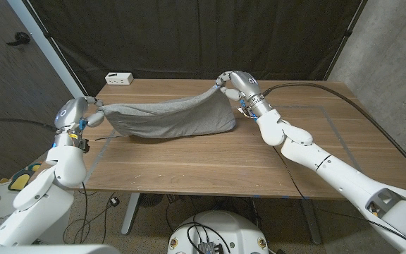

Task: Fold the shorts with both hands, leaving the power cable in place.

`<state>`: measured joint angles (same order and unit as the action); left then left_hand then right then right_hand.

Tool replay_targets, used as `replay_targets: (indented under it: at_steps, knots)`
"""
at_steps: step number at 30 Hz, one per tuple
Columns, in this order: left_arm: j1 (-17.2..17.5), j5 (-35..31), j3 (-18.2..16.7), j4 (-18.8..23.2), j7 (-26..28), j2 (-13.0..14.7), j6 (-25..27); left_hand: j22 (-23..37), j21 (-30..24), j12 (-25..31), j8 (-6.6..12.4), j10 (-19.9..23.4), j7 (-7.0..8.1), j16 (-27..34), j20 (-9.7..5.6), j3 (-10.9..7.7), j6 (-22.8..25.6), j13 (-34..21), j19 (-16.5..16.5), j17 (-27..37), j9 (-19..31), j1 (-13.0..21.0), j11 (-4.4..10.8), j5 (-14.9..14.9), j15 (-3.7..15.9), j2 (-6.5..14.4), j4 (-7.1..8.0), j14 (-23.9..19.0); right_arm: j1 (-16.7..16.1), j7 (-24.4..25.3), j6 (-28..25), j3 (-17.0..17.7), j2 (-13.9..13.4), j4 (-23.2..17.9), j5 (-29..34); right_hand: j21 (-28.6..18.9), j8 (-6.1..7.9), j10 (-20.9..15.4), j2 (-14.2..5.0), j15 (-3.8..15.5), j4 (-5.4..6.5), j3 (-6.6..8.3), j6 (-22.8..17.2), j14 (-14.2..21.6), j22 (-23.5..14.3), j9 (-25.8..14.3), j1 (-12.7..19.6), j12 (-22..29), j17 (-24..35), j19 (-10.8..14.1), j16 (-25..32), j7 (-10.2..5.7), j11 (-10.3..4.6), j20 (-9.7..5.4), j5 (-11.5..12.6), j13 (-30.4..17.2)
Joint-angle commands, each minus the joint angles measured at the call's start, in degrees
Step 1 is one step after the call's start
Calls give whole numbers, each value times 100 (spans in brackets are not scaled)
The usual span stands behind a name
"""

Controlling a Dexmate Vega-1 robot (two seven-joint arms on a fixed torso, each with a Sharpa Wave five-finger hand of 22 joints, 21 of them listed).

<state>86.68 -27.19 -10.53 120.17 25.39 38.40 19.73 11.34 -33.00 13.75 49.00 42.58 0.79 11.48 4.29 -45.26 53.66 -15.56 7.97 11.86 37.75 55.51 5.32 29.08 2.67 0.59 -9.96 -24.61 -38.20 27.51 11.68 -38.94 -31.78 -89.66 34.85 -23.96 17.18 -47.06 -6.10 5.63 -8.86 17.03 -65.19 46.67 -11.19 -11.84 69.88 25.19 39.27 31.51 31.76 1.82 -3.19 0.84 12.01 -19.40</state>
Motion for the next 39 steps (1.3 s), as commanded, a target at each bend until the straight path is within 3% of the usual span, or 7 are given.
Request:
replay_targets:
  at_steps: [1,6,17,32,39]
  knots:
    - [-531,-71,566,-149,363,277,661,26,-40,-9,80,24,-1241,43,-9,-106,1170,-33,-26,15,660,-46,-12,115,488,-62,16,-39,873,-71,243,-393,466,1172,-238,-36,26,-13,-2,666,-1,53,-17,33,-1,-10,-55,-10,-1,4,-19,-32,17,12,-28,0]
    - [-836,-350,944,-249,601,427,1112,31,-62,-11,45,22,-1245,51,-22,-165,1112,-36,-12,13,642,-93,2,192,498,-80,31,-67,1145,-33,308,-497,604,1575,-340,-38,27,-17,2,678,-8,74,-9,40,0,-16,-58,-17,6,8,-22,-28,23,12,-31,-4]
    - [-1476,-1370,2069,-522,773,1029,2394,42,-127,23,-28,117,-1235,54,-92,-312,1143,-41,40,2,519,-220,41,372,548,-135,48,-114,1590,127,370,-689,803,2281,-491,-44,27,-36,15,686,-21,113,-22,57,1,-10,-62,-28,33,15,-17,-22,34,9,-37,-11]
    - [-2645,-2627,3787,-1289,546,1223,4244,79,-259,50,-165,204,-1230,69,-142,-486,1148,-46,146,-18,337,-397,81,541,619,-193,68,-243,2036,255,362,-954,1035,3051,-685,-50,20,-48,28,691,-32,155,-26,60,0,0,-70,-46,81,19,-4,-21,26,5,-44,-21]
    - [-3004,-2692,4155,-1586,552,1176,4497,110,-330,48,-273,208,-1136,61,-160,-546,1164,-47,164,-24,170,-507,94,584,648,-209,94,-277,2307,331,396,-1142,1212,3505,-696,-53,10,-53,29,690,-36,188,-19,49,0,7,-73,-57,118,19,2,-20,22,10,-45,-31]
